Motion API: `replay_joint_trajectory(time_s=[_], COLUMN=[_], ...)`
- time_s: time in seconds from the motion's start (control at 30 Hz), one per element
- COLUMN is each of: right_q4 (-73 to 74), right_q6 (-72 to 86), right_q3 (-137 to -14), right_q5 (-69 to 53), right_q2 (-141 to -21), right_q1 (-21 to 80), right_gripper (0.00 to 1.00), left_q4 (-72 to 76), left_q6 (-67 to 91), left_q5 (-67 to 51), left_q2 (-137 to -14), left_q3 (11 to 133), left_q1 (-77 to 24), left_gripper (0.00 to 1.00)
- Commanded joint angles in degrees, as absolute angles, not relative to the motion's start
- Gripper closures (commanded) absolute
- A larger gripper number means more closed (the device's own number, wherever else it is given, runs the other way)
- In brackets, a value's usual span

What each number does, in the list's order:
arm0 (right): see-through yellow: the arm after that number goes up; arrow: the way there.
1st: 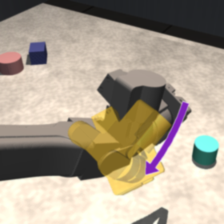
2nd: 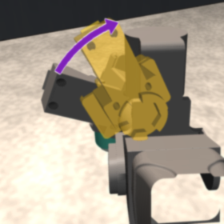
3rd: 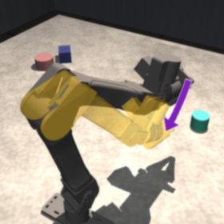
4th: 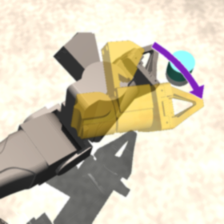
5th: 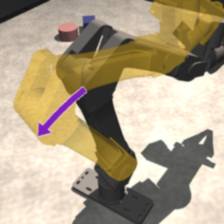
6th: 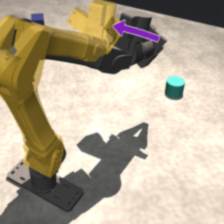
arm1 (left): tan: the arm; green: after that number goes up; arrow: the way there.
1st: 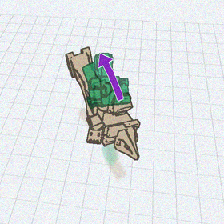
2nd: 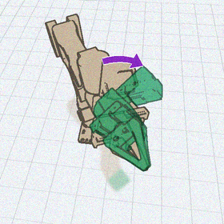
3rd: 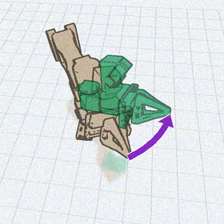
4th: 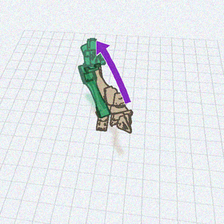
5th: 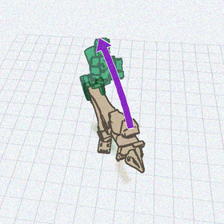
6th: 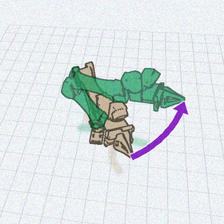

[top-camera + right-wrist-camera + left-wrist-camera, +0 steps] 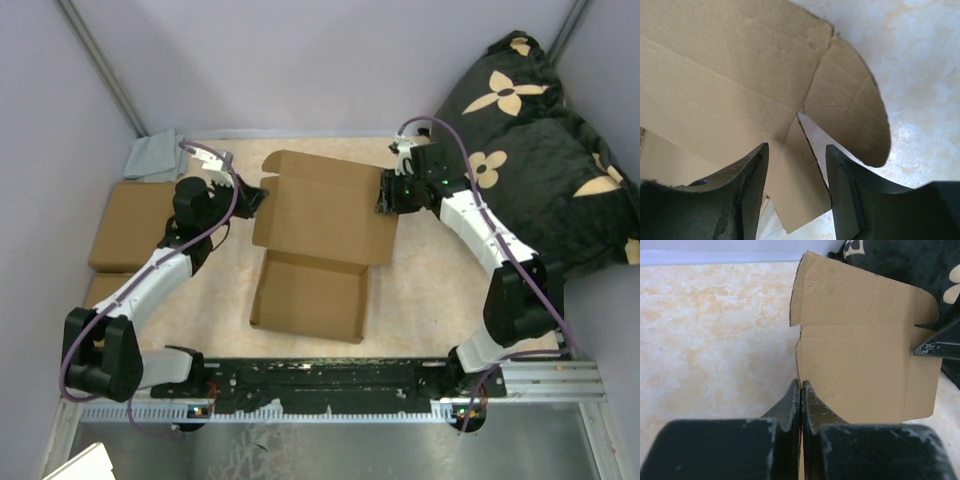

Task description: Fold the paper box

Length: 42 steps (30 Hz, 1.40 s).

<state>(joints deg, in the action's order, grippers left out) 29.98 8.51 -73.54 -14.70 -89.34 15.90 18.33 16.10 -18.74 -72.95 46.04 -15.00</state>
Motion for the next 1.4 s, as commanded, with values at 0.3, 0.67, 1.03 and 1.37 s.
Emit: replay_joint_trajectory(time_s=[0.3,0.67,1.03,1.37], right_q4=[30.65,-7.9,-23.4,-27.92], right_q6=[7.48,-1.37,-4.89,-1.41], right_q3=[-74.97,-60.06,-54.28,-49.61], right_q5=[-11.6,-2.3,2.61,11.1], right_q2=[-85.69,-75.39,-77.65,-77.95], right_q1=[16.15,20.03,23.12,24.36], right_gripper=[1.0,1.0,1.0,1.0], left_q4=[22.53,14.81,6.21,6.51], left_q6=[16.58,9.31,6.03,4.79], left_q5=[-19.79,-10.96,-12.57,-11.76], left_q2=[-69.48,-63.31,-64.55,-61.21], left_q3=[45.92,49.09,54.23,53.64], left_q1=[-15.2,-15.2,-15.53,-16.15], left_gripper=[0.73,0.52,0.54,0.59])
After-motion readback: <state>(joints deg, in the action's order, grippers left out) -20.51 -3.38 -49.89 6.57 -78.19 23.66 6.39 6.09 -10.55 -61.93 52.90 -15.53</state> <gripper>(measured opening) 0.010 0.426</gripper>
